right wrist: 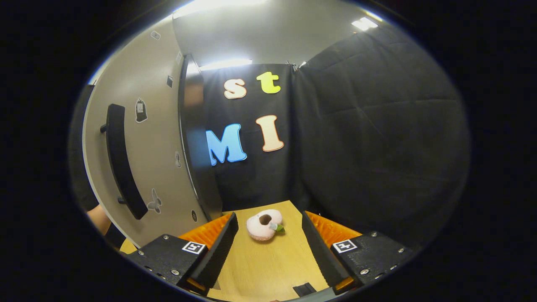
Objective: Open the cabinet door with the right hand, grasp the bottle in the cabinet with the left hand and place it on the coaster, then close the cabinet door with the right hand.
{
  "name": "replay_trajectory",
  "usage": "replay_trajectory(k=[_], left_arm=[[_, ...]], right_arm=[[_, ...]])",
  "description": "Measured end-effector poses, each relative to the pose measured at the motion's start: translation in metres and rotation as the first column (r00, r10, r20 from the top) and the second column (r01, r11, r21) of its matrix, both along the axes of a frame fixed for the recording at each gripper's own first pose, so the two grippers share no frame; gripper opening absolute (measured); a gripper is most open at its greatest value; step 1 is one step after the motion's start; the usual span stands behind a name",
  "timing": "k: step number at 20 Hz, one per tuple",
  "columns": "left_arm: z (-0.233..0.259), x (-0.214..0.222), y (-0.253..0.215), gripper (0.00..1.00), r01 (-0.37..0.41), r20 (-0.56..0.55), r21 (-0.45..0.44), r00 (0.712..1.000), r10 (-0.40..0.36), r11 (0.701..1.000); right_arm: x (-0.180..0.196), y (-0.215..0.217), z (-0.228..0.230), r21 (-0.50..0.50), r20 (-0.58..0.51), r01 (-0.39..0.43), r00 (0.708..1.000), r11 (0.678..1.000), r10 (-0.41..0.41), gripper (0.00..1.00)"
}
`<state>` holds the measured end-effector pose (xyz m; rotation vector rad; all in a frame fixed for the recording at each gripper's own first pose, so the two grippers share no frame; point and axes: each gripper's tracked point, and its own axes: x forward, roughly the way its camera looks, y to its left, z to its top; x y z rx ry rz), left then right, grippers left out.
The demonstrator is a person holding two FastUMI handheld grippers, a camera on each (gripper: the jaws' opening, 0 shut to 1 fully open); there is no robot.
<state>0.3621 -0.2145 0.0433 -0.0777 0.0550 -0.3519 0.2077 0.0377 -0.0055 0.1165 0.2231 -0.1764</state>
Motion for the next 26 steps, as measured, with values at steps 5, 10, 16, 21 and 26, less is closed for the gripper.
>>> replay_trajectory(k=[5,10,16,21,26], left_arm=[[0.025,-0.028,0.020,0.68,-0.038,0.069,0.014,0.997,0.037,0.999],[0.037,-0.068,0.042,0.72,-0.085,0.108,0.008,0.991,0.084,0.996],[0.036,-0.138,0.073,0.70,-0.143,0.133,0.001,0.981,0.142,0.990],[0.027,-0.191,0.095,0.72,-0.194,0.141,0.023,0.972,0.189,0.981],[0.007,-0.237,0.112,0.72,-0.235,0.116,0.027,0.966,0.231,0.972]], right_arm=[[0.005,0.000,0.002,-0.016,0.003,-0.036,0.999,0.999,0.036,0.92],[0.011,0.006,0.000,-0.003,0.004,-0.108,0.994,0.994,0.108,0.92],[0.019,0.014,-0.002,0.000,0.008,-0.197,0.980,0.980,0.197,0.93],[0.026,0.020,-0.003,-0.012,0.021,-0.255,0.967,0.967,0.256,0.93],[0.026,0.027,0.001,-0.043,0.041,-0.292,0.955,0.956,0.293,0.93]])
